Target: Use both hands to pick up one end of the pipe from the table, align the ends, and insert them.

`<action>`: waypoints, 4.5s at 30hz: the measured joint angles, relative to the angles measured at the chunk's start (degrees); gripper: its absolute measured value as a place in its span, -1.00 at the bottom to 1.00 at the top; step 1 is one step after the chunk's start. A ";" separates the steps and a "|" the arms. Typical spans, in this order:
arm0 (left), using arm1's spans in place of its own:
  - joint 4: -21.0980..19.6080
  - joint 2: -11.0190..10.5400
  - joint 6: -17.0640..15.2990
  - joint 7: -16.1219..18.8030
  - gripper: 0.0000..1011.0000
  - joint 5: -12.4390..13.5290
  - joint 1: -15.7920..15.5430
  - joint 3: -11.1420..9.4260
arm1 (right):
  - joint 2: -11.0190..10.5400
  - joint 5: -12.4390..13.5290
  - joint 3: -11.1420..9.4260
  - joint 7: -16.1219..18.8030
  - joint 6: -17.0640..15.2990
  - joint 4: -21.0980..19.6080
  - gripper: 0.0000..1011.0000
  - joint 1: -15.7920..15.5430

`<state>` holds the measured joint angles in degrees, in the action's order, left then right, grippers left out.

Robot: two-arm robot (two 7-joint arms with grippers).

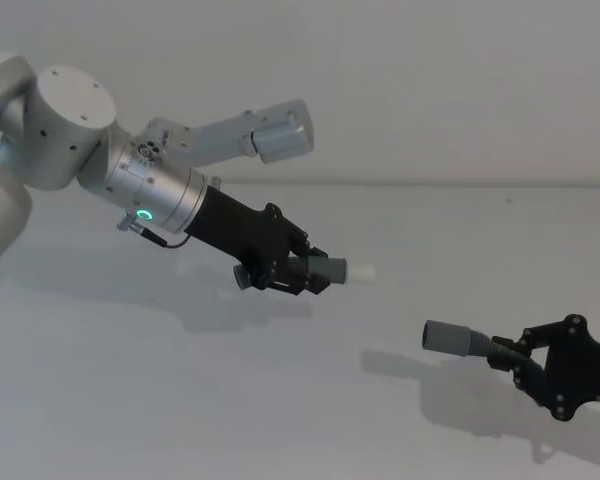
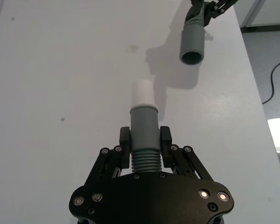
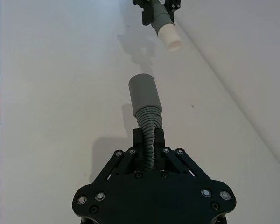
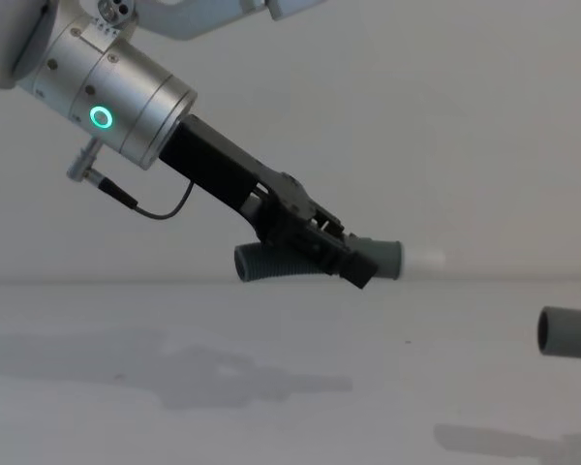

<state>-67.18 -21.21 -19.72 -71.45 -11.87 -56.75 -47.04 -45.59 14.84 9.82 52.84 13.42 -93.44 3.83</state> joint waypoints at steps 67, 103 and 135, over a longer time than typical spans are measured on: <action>10.23 4.66 5.39 -2.70 -0.30 -2.94 -3.54 -4.64 | 1.10 -1.49 5.15 -7.95 -11.17 -3.01 -0.77 3.15; 9.47 4.23 4.90 -0.97 -0.30 -4.57 -3.05 -6.01 | 0.82 -1.11 7.45 -9.70 -12.14 -2.52 -0.77 5.14; 4.11 1.42 0.28 2.53 -0.30 -4.57 -2.19 -7.65 | -1.22 0.97 8.27 -10.26 -13.15 -3.59 -0.77 4.64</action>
<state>-63.07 -19.78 -19.44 -68.91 -16.44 -58.94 -54.69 -46.81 15.81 18.08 42.57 0.26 -97.04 8.47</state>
